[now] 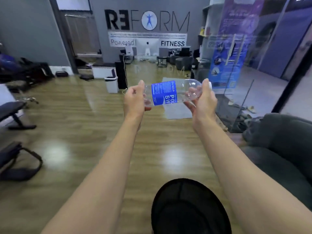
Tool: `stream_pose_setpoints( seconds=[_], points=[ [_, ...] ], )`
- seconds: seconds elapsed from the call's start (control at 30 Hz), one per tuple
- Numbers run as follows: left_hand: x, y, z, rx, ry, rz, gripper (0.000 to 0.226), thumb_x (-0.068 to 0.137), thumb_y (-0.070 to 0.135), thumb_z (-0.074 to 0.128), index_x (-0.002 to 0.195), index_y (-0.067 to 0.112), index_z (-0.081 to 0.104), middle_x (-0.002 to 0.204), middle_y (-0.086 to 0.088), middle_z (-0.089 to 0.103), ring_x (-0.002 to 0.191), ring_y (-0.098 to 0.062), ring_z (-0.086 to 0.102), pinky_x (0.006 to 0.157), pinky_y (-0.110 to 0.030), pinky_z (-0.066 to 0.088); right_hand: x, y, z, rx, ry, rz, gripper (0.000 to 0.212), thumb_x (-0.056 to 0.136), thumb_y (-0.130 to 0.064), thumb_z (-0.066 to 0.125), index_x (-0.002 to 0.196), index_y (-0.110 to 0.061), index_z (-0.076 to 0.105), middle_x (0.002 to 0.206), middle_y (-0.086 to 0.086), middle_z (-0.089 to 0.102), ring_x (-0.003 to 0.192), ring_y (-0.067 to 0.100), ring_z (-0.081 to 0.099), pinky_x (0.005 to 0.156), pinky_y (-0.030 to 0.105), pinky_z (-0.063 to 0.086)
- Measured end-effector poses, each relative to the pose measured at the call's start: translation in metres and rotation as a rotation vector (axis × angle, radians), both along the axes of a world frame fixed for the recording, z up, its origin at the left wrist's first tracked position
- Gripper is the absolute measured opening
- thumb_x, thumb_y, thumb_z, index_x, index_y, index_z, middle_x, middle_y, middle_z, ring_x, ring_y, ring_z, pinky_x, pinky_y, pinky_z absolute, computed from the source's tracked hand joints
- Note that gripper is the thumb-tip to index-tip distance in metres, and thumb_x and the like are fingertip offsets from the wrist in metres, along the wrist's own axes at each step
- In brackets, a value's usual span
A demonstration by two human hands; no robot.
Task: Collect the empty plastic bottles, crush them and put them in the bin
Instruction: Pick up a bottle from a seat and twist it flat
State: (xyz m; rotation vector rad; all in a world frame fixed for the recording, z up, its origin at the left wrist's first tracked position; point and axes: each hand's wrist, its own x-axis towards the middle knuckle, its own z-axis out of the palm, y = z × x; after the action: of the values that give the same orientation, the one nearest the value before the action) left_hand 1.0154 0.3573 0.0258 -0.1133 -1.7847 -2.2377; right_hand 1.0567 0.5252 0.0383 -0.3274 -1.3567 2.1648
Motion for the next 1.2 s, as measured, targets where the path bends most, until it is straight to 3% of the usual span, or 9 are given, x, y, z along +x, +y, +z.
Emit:
stream_pose_setpoints(
  seconds=[0.2, 0.33, 0.5, 0.6, 0.7, 1.0, 1.13, 1.2],
  points=[
    [-0.071, -0.134, -0.013, 0.006, -0.018, 0.283, 0.033, 0.094, 0.050, 0.051, 0.092, 0.018, 0.058, 0.076, 0.000, 0.055, 0.058, -0.017, 0.055, 0.045, -0.024, 0.045, -0.101, -0.141, -0.004, 0.001, -0.016, 0.178, 0.029, 0.094, -0.048, 0.055, 0.101, -0.019, 0.059, 0.097, 0.002, 0.072, 0.079, 0.014, 0.070, 0.060, 0.028, 0.055],
    [-0.134, -0.198, -0.022, 0.002, -0.039, 0.351, 0.041, 0.090, 0.055, 0.050, 0.102, 0.016, 0.057, 0.090, -0.012, 0.066, 0.064, -0.021, 0.060, 0.051, -0.029, 0.050, -0.178, -0.211, -0.009, -0.060, 0.003, 0.277, 0.025, 0.095, -0.044, 0.057, 0.093, -0.019, 0.059, 0.087, 0.000, 0.070, 0.075, 0.016, 0.066, 0.066, 0.033, 0.057],
    [-0.235, -0.264, -0.018, -0.045, -0.047, 0.414, 0.046, 0.091, 0.055, 0.048, 0.109, 0.013, 0.056, 0.106, -0.022, 0.068, 0.067, -0.018, 0.062, 0.051, -0.030, 0.048, -0.294, -0.284, -0.012, -0.121, 0.008, 0.342, 0.022, 0.097, -0.041, 0.056, 0.090, -0.020, 0.058, 0.081, -0.002, 0.067, 0.069, 0.013, 0.064, 0.055, 0.026, 0.054],
    [-0.286, -0.305, -0.011, -0.084, -0.062, 0.449, 0.041, 0.093, 0.055, 0.048, 0.106, 0.017, 0.055, 0.093, -0.011, 0.065, 0.056, -0.008, 0.060, 0.052, -0.029, 0.050, -0.357, -0.324, -0.012, -0.122, -0.009, 0.374, 0.025, 0.096, -0.042, 0.057, 0.086, -0.019, 0.059, 0.074, -0.005, 0.066, 0.070, 0.014, 0.063, 0.056, 0.027, 0.054],
    [-0.336, -0.346, -0.001, -0.098, -0.067, 0.501, 0.040, 0.094, 0.053, 0.048, 0.107, 0.016, 0.055, 0.083, 0.000, 0.058, 0.051, -0.008, 0.056, 0.050, -0.026, 0.051, -0.414, -0.364, -0.011, -0.115, -0.021, 0.414, 0.027, 0.096, -0.042, 0.058, 0.084, -0.018, 0.059, 0.078, -0.002, 0.067, 0.077, 0.017, 0.066, 0.058, 0.028, 0.055],
    [-0.512, -0.450, -0.003, -0.085, -0.057, 0.500, 0.039, 0.095, 0.052, 0.048, 0.106, 0.015, 0.056, 0.088, -0.010, 0.059, 0.057, -0.017, 0.055, 0.052, -0.030, 0.048, -0.582, -0.459, -0.014, -0.061, 0.011, 0.464, 0.025, 0.096, -0.042, 0.057, 0.090, -0.018, 0.058, 0.097, 0.006, 0.070, 0.085, 0.020, 0.068, 0.063, 0.029, 0.056],
    [-0.602, -0.483, 0.006, -0.107, -0.060, 0.476, 0.038, 0.093, 0.054, 0.049, 0.103, 0.019, 0.057, 0.080, -0.002, 0.060, 0.053, -0.014, 0.056, 0.057, -0.033, 0.051, -0.663, -0.490, -0.008, -0.042, -0.015, 0.411, 0.029, 0.096, -0.043, 0.057, 0.091, -0.015, 0.058, 0.098, 0.007, 0.069, 0.084, 0.019, 0.065, 0.070, 0.035, 0.060],
    [-0.648, -0.495, 0.009, -0.109, -0.058, 0.458, 0.035, 0.092, 0.055, 0.049, 0.100, 0.021, 0.057, 0.077, 0.001, 0.059, 0.050, -0.012, 0.055, 0.052, -0.029, 0.051, -0.706, -0.501, -0.004, -0.043, -0.014, 0.391, 0.029, 0.096, -0.043, 0.057, 0.090, -0.014, 0.058, 0.096, 0.006, 0.069, 0.083, 0.020, 0.066, 0.077, 0.041, 0.062]
  ],
)
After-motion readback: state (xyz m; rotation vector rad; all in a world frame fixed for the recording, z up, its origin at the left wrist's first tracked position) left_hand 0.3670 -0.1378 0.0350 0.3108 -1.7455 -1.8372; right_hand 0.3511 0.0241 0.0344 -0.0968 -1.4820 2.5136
